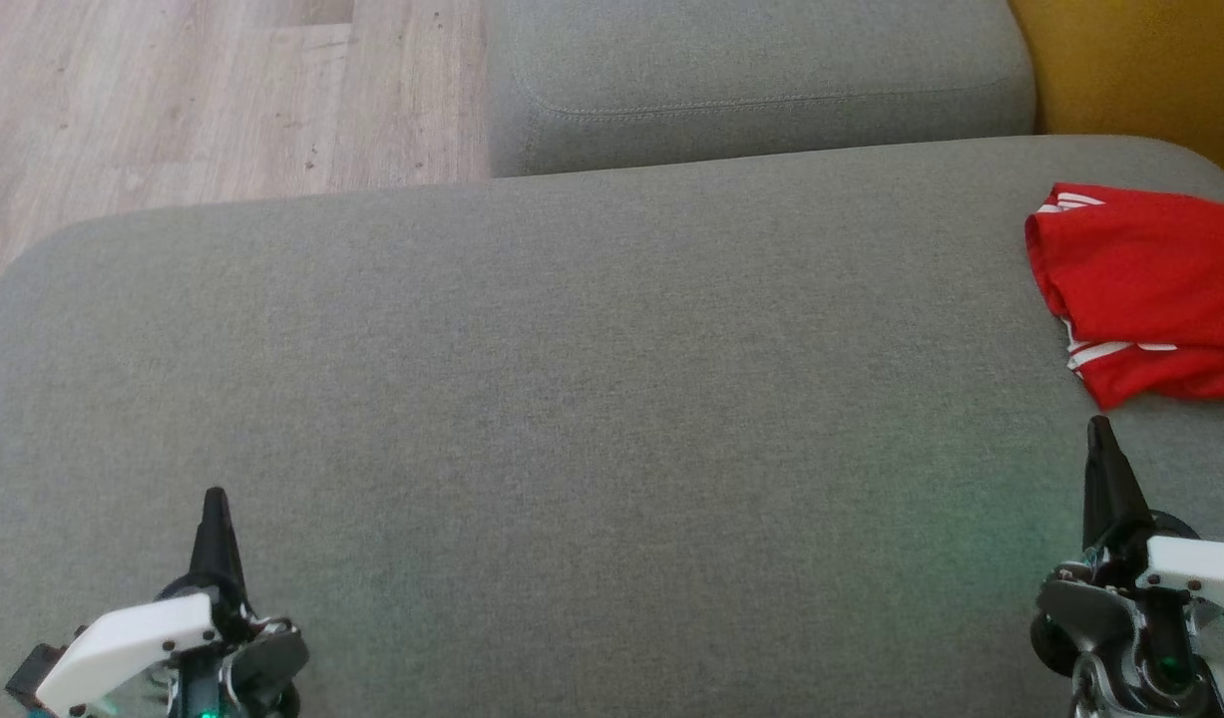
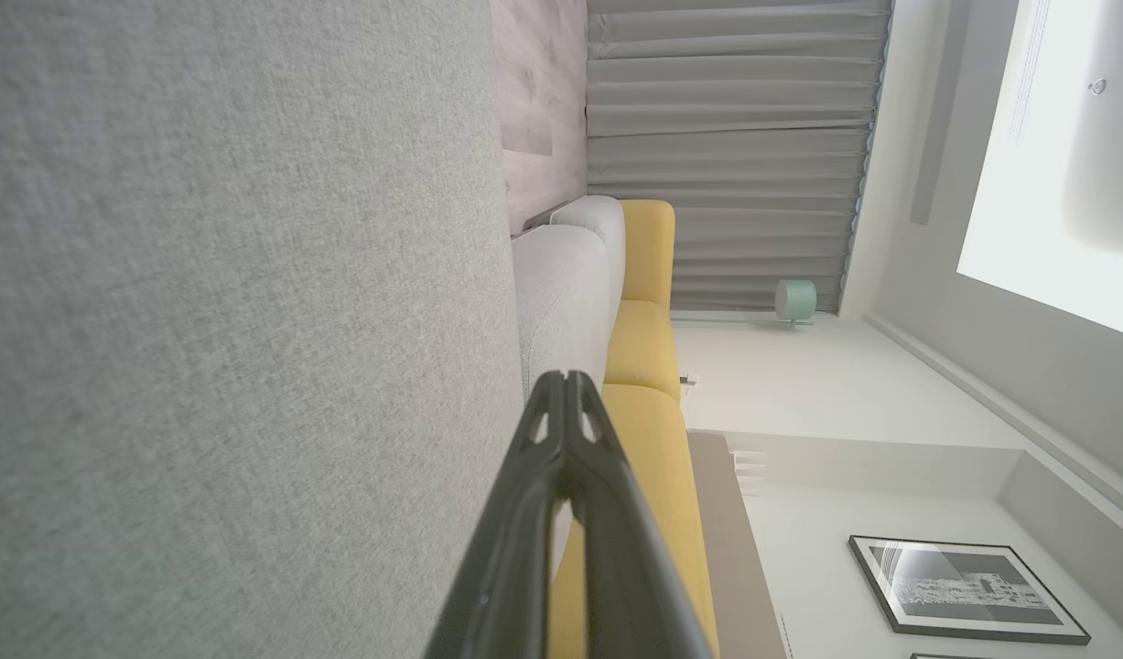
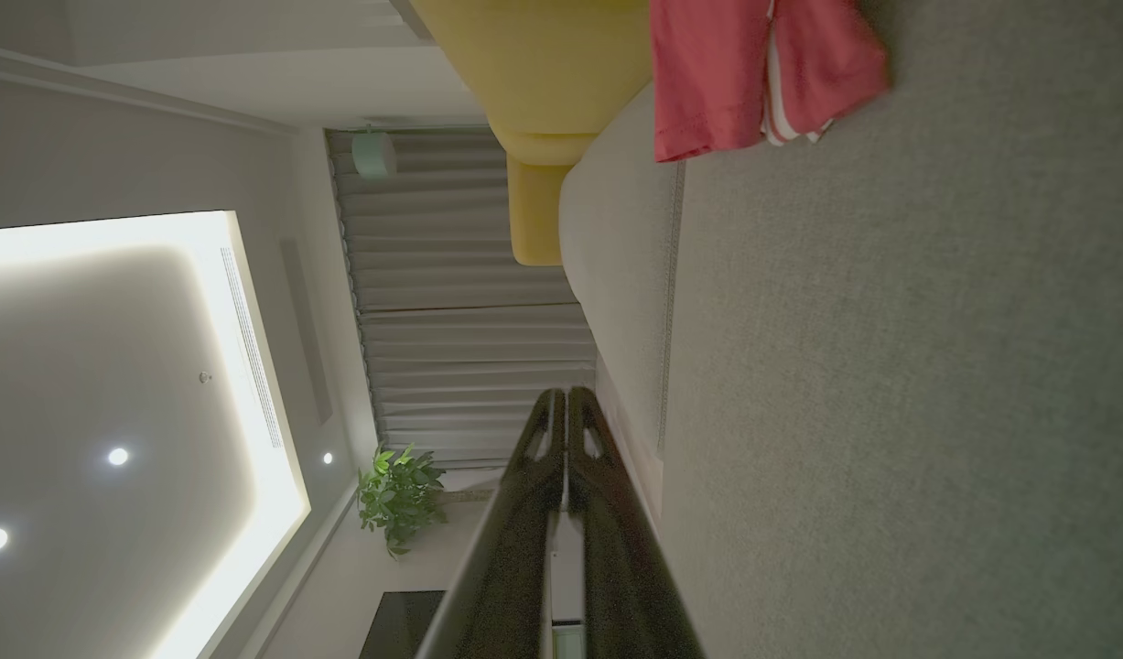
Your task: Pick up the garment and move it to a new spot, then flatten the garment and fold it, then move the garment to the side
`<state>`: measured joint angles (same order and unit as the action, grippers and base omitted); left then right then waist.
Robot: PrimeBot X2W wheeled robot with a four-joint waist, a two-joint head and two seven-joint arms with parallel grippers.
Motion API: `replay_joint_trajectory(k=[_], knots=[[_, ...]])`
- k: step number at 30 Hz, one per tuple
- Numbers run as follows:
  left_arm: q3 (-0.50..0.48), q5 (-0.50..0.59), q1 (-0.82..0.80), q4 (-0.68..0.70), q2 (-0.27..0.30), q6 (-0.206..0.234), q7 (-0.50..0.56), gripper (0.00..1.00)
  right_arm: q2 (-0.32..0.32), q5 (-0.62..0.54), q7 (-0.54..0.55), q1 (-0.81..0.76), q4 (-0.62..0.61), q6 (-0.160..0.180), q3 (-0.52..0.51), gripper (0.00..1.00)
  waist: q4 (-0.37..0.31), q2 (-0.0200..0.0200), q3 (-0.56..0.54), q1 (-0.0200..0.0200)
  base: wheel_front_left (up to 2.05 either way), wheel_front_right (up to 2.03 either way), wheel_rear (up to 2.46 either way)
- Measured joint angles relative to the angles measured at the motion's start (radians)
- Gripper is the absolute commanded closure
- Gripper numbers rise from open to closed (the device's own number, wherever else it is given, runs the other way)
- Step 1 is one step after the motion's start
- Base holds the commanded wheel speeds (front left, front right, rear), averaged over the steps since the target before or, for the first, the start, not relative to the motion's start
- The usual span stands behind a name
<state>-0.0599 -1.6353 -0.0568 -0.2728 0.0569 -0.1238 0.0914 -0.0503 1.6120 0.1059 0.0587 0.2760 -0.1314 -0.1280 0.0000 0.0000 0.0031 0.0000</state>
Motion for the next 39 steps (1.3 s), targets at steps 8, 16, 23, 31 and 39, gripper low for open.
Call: replay_joint_trajectory(k=[8,16,23,31,39], knots=[[-0.001,0.001,0.0,0.0,-0.001,0.0,0.001,1.0,0.001,0.0,0.0,0.0,0.0,0.0,0.0,1.0,0.0,0.0,0.0,0.0,0.0,0.0,0.0],[-0.003,0.002,0.0,0.0,-0.002,0.0,0.004,1.0,0.002,0.0,0.0,0.0,0.0,0.0,-0.001,1.0,0.0,0.0,0.0,0.0,0.0,0.0,0.0],[-0.004,0.002,0.0,0.0,-0.003,0.0,0.004,1.0,0.002,0.0,0.0,0.0,0.0,0.0,-0.002,1.0,0.0,0.0,0.0,0.0,0.0,0.0,0.0],[-0.005,0.008,0.0,0.0,-0.004,0.0,0.004,1.0,0.002,0.0,0.0,0.0,0.0,0.0,-0.002,1.0,0.0,0.0,0.0,0.0,0.0,0.0,0.0],[-0.005,0.008,0.0,0.0,-0.005,0.0,0.006,1.0,0.002,0.0,0.0,0.0,0.0,0.0,-0.003,1.0,0.0,0.0,0.0,0.0,0.0,0.0,0.0]])
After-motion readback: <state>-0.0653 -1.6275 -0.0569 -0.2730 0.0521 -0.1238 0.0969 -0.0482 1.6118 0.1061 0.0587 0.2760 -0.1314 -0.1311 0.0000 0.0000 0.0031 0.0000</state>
